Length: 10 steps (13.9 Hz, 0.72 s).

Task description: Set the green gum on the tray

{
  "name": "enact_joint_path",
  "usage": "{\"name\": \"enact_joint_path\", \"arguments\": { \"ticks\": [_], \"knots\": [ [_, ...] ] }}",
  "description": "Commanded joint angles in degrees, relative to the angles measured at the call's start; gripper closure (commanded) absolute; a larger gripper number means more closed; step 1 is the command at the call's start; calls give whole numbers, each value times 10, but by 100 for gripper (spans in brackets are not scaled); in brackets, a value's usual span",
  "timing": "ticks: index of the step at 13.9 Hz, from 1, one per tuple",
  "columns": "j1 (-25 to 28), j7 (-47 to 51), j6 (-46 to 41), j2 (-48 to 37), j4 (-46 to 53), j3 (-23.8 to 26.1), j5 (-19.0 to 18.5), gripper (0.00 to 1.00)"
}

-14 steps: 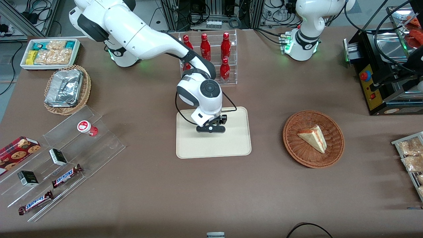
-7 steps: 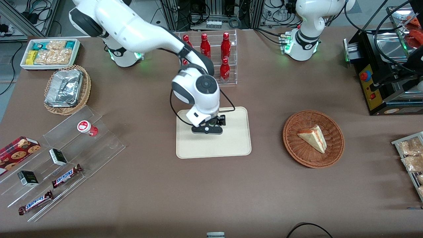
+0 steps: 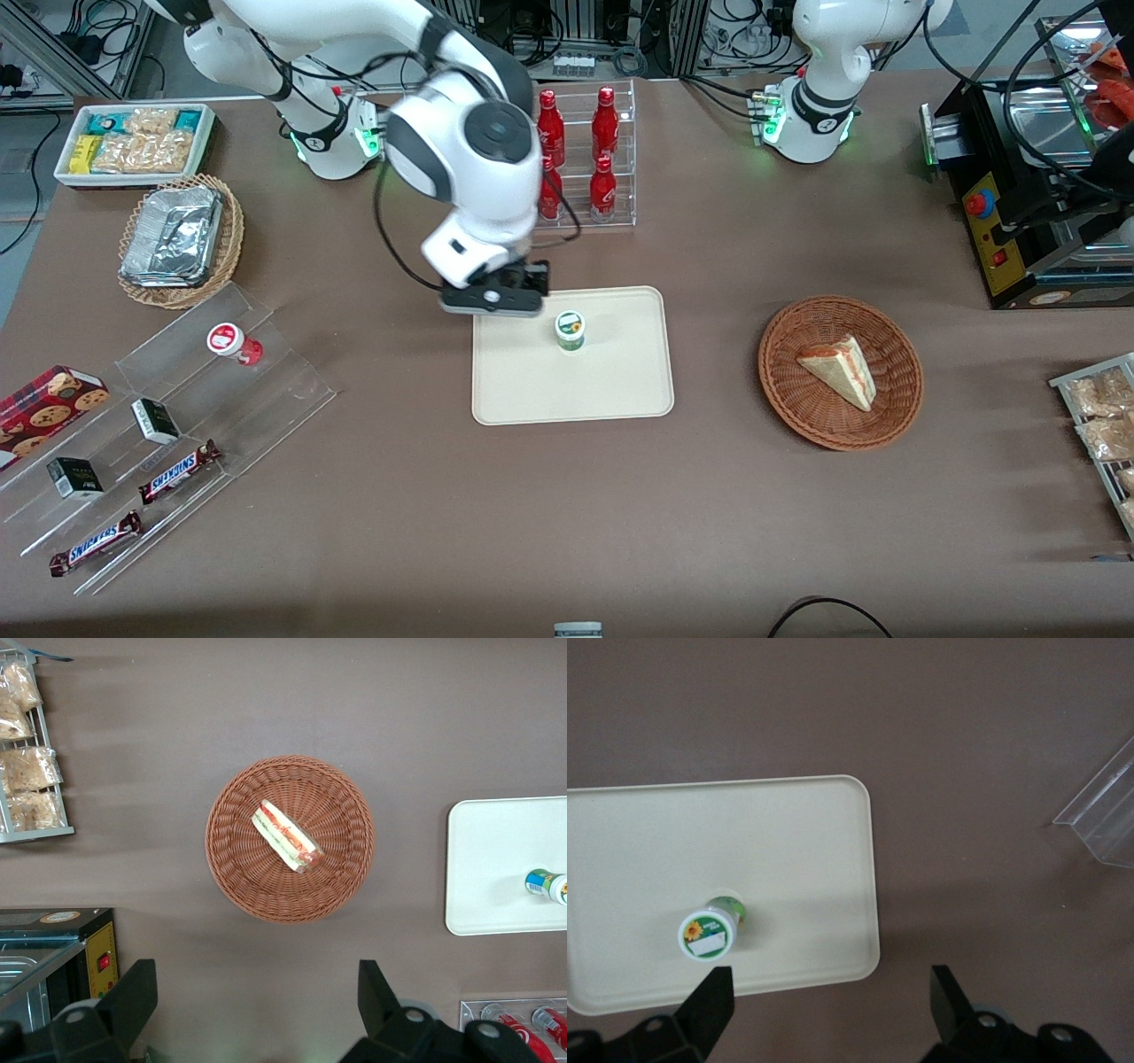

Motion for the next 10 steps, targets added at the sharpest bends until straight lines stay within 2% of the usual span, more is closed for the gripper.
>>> {"name": "enact_joint_path", "arguments": {
  "ticks": [1,3,5,7,10],
  "knots": [
    [-64,-100,-65,-97,-41,3,59,2],
    [-105,-148,-107,-138,-42,2,80,2],
    [-164,-205,-131,-174,-42,0,117,2],
    [-209,-263,-154,-193,-42,-4,120,2],
    [-222,-324,-179,-218,-42,-72,121,2]
  ]
}}
